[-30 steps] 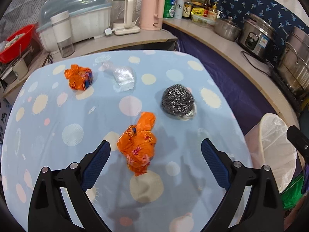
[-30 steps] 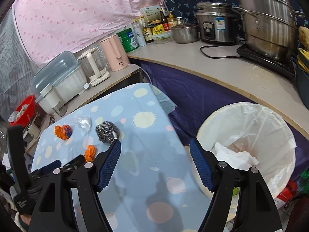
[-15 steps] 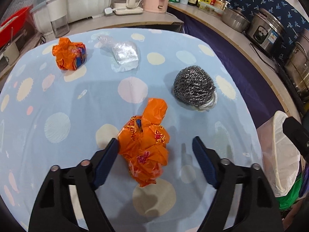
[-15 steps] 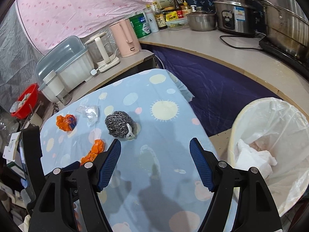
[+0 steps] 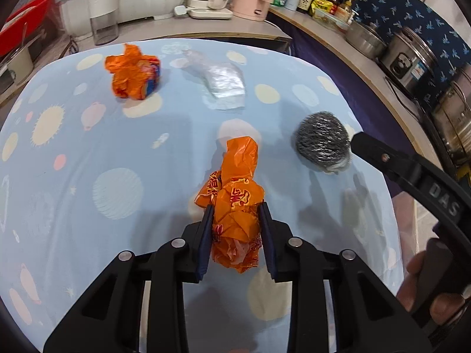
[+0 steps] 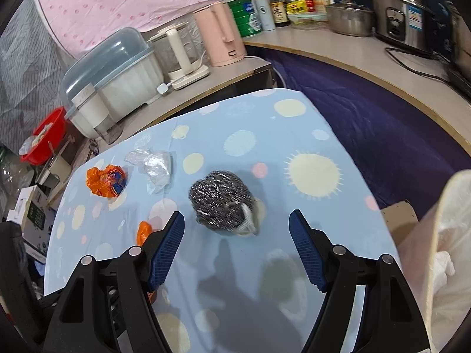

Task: Collect trash
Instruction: 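Grasp the orange plastic bag with the left tool while the right tool grasps the steel wool scrubber, then carry the orange bag and scrubber over the bin and open both tools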

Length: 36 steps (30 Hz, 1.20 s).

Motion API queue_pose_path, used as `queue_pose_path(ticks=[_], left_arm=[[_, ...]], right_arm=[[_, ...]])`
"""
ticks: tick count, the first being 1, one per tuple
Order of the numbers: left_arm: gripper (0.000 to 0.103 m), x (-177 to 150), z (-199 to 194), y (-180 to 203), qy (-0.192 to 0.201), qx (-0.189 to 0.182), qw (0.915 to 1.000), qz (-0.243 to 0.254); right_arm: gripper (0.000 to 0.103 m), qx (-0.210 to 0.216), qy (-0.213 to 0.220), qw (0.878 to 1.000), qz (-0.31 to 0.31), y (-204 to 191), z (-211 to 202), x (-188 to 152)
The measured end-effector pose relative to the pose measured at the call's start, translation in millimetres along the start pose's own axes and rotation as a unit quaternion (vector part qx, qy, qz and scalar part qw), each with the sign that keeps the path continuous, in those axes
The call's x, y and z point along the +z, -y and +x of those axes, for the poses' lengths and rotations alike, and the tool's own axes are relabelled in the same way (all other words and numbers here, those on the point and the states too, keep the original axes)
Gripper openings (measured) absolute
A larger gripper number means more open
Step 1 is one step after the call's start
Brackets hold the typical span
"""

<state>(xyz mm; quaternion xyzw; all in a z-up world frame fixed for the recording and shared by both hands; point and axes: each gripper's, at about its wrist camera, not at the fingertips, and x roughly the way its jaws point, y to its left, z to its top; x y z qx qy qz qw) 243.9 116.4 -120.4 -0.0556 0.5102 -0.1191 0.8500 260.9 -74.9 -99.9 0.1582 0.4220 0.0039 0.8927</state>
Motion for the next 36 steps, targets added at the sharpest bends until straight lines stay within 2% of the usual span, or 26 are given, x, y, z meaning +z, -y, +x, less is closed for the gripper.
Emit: queue_pose_path(ticks=[2,12,14,15,18,25,32,36], left_arm=[[0.029,0,0,-6,-0.001,0.003,1.0000,-0.004],[0.029,2,2,-15,-0.002,0.001,1.0000,-0.009],[0.029,2,2,-15,-0.002,0.002,1.0000,-0.009],[0.029,2,2,-15,-0.001,0.003,1.0000,-0.009],[0.029,1,1,-13,0.001,0.004,1.0000,-0.008],[0.028,-4,-13,-2,0.009,-0.006,0.9999,0.007],[0.028,-16,-47,26,0.023,-0.033,0.9986,0.034],[0.028,-26,-72,51,0.036,-0.053,0.9962,0.058]], right_arm=[[0.076,0.001,-0.003,1.000,-0.003,-5,11,2],[0.077,-0.014,-0.023,0.999,-0.024,-16,50,9],[0.072,-0.011,-0.028,0.999,-0.022,-14,53,9],[0.060,-0.011,-0.031,0.999,-0.020,-12,54,9],[0.055,-0.007,-0.031,0.999,-0.015,-8,50,6],[0.054,-0.001,-0.009,1.000,0.005,1,8,-8],[0.054,0.003,0.032,0.999,0.033,23,-67,-30],[0.054,-0.012,0.061,0.997,0.048,44,-116,-41]])
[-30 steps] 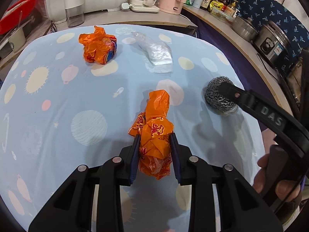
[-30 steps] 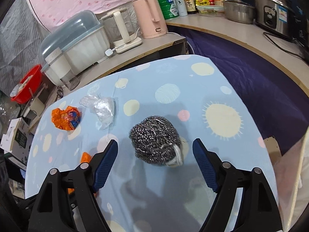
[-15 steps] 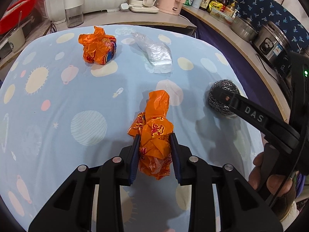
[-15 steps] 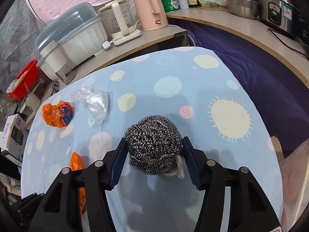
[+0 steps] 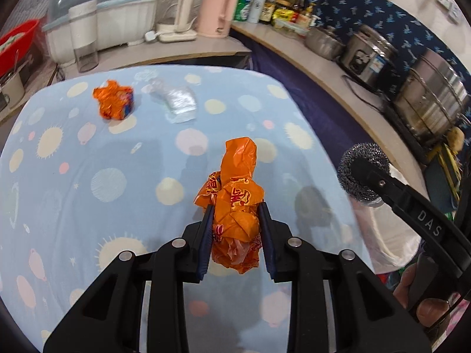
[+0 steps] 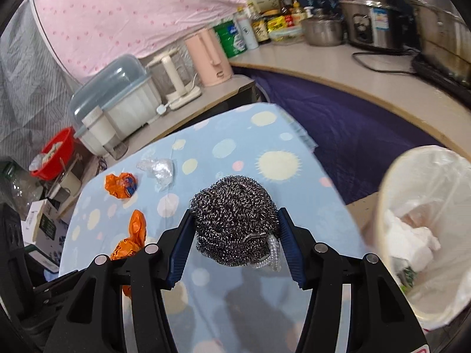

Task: Collect trash
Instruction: 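Carry the orange bag and scrubber over the bin and open both tools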

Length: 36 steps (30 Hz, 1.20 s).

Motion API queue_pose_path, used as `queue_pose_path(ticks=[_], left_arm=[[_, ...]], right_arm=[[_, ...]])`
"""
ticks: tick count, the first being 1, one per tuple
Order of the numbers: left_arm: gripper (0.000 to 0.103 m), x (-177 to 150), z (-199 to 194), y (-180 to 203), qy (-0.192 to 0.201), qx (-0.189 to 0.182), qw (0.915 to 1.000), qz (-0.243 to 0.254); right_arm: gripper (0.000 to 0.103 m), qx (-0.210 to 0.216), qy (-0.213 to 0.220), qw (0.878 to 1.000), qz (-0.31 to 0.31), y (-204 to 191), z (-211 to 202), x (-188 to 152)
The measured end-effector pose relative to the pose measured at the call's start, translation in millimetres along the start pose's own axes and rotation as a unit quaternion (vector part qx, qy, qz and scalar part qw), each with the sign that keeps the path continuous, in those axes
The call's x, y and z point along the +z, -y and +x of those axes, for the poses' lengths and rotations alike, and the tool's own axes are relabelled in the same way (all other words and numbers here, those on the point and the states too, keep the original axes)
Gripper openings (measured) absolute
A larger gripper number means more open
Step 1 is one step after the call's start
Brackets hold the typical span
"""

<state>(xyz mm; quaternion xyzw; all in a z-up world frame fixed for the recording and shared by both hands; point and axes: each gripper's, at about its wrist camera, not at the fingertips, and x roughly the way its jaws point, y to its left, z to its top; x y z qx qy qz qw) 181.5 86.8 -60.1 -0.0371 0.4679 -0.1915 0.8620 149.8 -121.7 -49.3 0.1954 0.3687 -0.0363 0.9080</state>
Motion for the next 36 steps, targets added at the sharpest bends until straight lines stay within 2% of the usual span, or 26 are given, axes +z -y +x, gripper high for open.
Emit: queue_pose_path(ticks=[8,16,21,26,36], left_arm=[[0.028,-8,-46,61,0.026,-0.052,0.9973,0.045],[0.028,-20,-64,131,0.033,-0.096,0.9892,0.106],[0.028,-23,-58,180,0.038,-0.117,0.9820,0.144],[0.028,-21,-46,213,0.032,-0.136,0.9773,0.159],[0.028,-14,-27,245,0.026,-0.138,0.9745,0.175]], right_arm=[[0.054,-0.052,0.048,0.997,0.008,45,-79,-10],[0.054,-0.087,0.093,0.991,0.040,96,-135,-10],[0.054,-0.104,0.107,0.987,0.057,124,-150,-7],[0.054,-0.111,0.115,0.984,0.072,147,-157,-3],[0.054,-0.118,0.120,0.982,0.087,174,-153,7]])
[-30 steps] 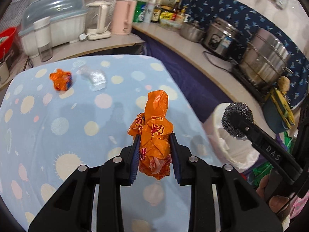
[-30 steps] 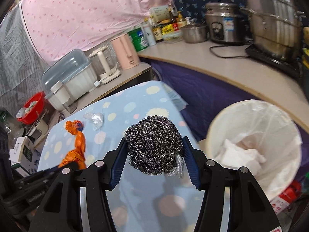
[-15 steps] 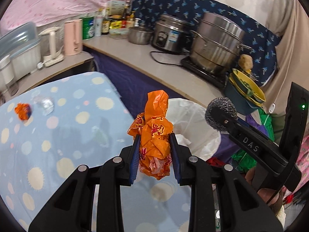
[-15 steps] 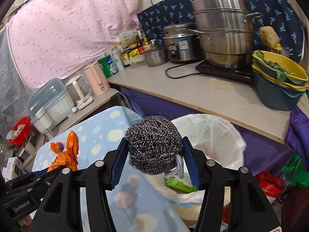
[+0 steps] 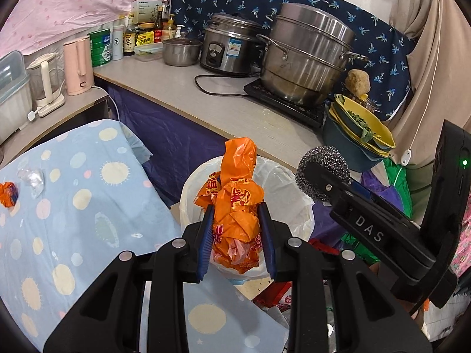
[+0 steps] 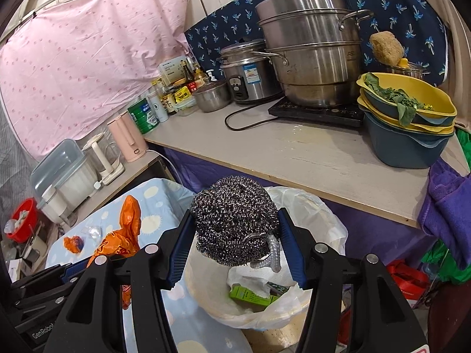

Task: Collect trash
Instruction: 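Carry the orange bag and scrubber over the bin and open both tools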

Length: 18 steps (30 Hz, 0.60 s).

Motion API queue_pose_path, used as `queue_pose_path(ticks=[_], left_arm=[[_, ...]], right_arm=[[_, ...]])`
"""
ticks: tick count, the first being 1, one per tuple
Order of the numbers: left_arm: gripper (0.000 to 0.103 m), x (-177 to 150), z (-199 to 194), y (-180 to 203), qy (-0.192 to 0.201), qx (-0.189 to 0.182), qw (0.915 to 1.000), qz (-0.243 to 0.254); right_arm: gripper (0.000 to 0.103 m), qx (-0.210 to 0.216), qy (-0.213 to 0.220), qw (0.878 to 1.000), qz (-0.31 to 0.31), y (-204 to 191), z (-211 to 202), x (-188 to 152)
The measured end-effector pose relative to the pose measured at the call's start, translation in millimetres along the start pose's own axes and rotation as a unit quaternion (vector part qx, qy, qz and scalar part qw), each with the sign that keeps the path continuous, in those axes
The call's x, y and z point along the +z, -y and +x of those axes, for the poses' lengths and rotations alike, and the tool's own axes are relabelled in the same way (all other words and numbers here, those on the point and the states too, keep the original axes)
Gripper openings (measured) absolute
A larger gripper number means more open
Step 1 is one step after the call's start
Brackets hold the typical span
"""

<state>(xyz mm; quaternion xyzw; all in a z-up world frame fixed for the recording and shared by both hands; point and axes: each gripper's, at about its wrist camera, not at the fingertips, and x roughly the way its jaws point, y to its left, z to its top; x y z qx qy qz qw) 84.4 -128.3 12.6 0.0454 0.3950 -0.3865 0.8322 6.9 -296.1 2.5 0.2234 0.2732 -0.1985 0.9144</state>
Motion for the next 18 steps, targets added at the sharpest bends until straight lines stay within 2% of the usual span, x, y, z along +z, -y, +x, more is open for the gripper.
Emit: queue_pose_path(ticks=[18], left_arm=[[0.028,9,34,11,-0.019,0.012,0.9996,0.016]], right_arm=[[0.055,0.000,-0.017,1.000,0.024,18,28,6]])
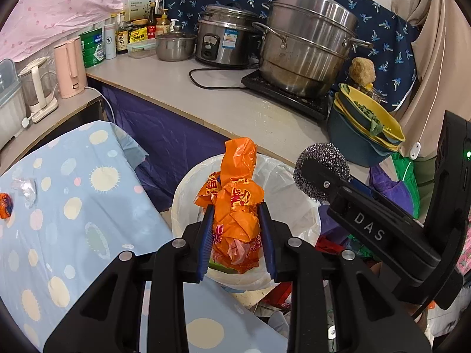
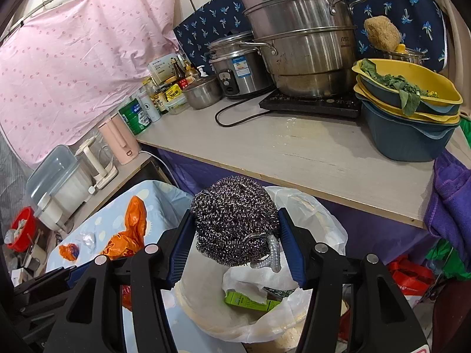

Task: Collect trash
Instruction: 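Carry the orange bag and scrubber over the bin and open both tools, then move both open tools from the bin back over the table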

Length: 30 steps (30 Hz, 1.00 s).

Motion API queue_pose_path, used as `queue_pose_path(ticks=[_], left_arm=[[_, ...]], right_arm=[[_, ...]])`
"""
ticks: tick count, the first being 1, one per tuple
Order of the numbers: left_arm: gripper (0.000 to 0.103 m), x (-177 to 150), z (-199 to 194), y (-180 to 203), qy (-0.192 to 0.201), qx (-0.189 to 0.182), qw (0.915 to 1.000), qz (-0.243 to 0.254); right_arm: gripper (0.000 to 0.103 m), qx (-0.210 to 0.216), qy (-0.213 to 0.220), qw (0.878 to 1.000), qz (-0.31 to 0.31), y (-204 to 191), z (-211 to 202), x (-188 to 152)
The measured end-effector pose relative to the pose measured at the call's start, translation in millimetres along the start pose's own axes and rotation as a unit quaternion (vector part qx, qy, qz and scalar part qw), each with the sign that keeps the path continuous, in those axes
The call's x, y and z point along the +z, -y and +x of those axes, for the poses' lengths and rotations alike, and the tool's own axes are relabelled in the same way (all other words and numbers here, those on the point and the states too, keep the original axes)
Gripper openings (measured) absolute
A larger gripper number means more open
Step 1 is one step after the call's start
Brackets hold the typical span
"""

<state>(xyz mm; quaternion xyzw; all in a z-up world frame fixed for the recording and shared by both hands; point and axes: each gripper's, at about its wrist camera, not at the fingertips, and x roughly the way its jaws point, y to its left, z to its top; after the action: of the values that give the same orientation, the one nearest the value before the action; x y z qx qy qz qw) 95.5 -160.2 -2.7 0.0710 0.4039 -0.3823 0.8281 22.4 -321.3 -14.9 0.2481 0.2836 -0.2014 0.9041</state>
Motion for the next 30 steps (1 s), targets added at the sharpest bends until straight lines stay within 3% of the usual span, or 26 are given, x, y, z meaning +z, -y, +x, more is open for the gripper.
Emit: queue_pose_path(ticks=[8,11,15,17,30], left_arm=[[0.029,1,22,0,-0.015,0.002,0.9999,-0.002],[0.034,2,27,0,-0.016,0.004,0.9998,-0.007],[0.059,4,27,0,-0.006,0.016,0.9998,-0.014],[0.063,5,27,-1,-0.001,0.019,0.9997,-0.017],[0.064,5,24,-5,-0.002,0.029,0.9995,-0.016]], right_arm=[[0.056,-0.012,-0.008,1.000,-0.002,1,17,1],[0.059,-0.018,0.000,1.000,-0.004,0,19,4],[0.068,-0.016,0.012,1.000,0.006,0,19,9],[0.068,-0.015,0.015,1.000,0.006,0,18,12],[0.069,-0.011,0.017,1.000,0.000,-4,12,10]])
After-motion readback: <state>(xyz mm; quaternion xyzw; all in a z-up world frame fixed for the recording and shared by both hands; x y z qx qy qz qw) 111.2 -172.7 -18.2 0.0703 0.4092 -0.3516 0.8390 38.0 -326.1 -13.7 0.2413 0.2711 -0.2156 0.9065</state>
